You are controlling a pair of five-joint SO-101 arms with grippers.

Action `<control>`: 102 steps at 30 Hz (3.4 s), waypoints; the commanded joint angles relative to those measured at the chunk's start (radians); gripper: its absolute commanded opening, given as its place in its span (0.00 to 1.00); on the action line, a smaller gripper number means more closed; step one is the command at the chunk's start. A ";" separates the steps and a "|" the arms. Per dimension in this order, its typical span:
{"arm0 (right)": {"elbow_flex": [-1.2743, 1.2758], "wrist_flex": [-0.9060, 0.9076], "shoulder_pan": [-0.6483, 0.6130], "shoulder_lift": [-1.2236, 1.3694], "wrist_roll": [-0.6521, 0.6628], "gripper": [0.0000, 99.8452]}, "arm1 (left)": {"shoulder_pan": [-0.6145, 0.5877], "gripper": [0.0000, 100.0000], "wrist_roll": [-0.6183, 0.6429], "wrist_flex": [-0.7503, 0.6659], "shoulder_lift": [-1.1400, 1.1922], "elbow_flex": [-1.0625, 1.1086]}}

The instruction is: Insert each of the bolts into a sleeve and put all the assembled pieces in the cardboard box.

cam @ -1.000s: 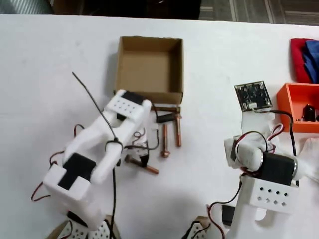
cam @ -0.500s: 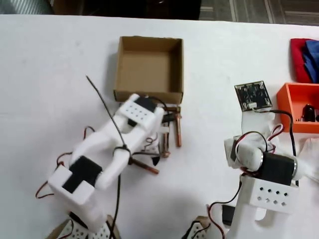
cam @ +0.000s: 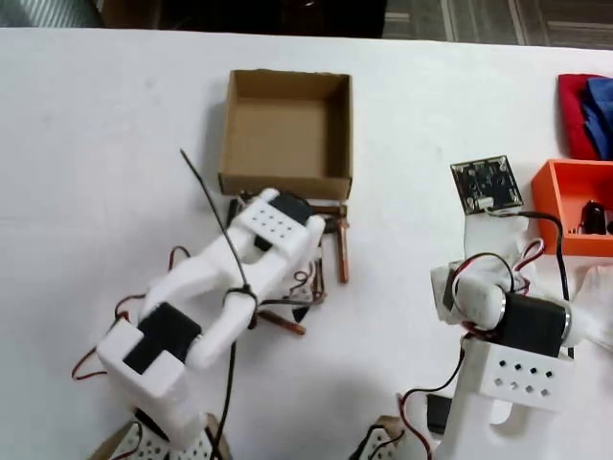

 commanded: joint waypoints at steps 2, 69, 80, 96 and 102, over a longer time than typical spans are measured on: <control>-0.051 0.007 0.005 -0.025 0.008 0.02 | 0.006 0.27 0.015 -0.133 -0.049 0.097; -0.052 0.004 0.004 -0.025 0.008 0.02 | -0.204 0.03 -0.400 0.135 -0.124 -0.186; -0.052 -0.119 0.002 -0.024 0.000 0.02 | -0.689 0.03 -0.941 -0.063 -0.600 0.186; 0.270 -0.677 -0.225 -0.015 -0.158 0.02 | -0.833 0.03 -1.227 -0.647 -0.344 0.372; 0.414 -0.908 -0.255 -0.015 -0.229 0.02 | -0.829 0.03 -1.099 -0.436 0.066 -0.050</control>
